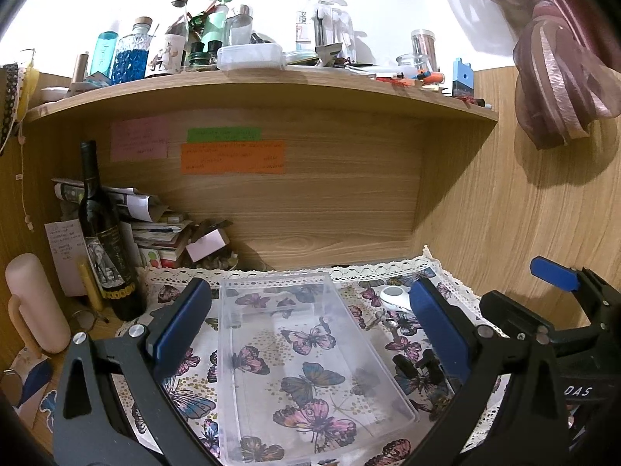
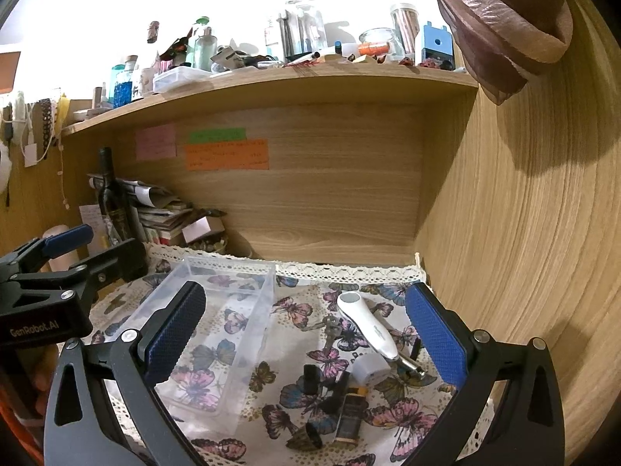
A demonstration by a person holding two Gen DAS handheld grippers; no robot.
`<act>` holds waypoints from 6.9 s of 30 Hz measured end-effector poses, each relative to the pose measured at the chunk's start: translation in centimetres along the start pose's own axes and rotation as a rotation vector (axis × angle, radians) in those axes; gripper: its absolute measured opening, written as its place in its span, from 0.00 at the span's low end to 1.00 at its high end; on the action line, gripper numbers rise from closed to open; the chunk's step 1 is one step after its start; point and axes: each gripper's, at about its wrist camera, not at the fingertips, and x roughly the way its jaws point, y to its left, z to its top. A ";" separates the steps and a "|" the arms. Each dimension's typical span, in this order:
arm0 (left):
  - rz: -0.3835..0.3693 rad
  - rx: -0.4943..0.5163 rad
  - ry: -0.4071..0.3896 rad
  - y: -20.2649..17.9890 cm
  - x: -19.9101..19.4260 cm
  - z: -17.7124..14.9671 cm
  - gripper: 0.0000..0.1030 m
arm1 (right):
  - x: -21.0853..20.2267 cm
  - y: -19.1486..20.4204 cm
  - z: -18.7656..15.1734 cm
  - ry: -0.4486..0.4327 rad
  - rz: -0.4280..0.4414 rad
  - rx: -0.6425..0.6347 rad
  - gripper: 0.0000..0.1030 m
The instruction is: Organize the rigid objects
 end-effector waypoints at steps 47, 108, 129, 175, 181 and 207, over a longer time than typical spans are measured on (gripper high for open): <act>-0.008 -0.011 -0.015 0.2 -0.6 0.2 1.00 | -0.9 1.0 0.2 -0.036 0.004 -0.017 1.00; -0.111 -0.140 0.553 10.4 12.2 -6.0 0.12 | 25.0 -6.7 -4.6 0.764 -0.100 -0.046 0.29; -0.094 -0.101 0.531 9.9 11.8 -6.0 0.12 | 15.9 -0.7 4.1 0.422 -0.022 -0.122 0.29; -0.110 -0.087 0.530 9.7 11.9 -6.1 0.13 | 13.4 0.5 1.5 0.448 0.013 -0.064 0.42; -0.107 -0.085 0.538 9.8 12.0 -6.1 0.13 | 13.1 -5.0 1.0 0.456 -0.123 0.006 0.43; -0.087 -0.074 0.554 9.6 12.4 -6.1 0.13 | 17.9 -9.5 -6.5 0.659 -0.154 0.068 0.14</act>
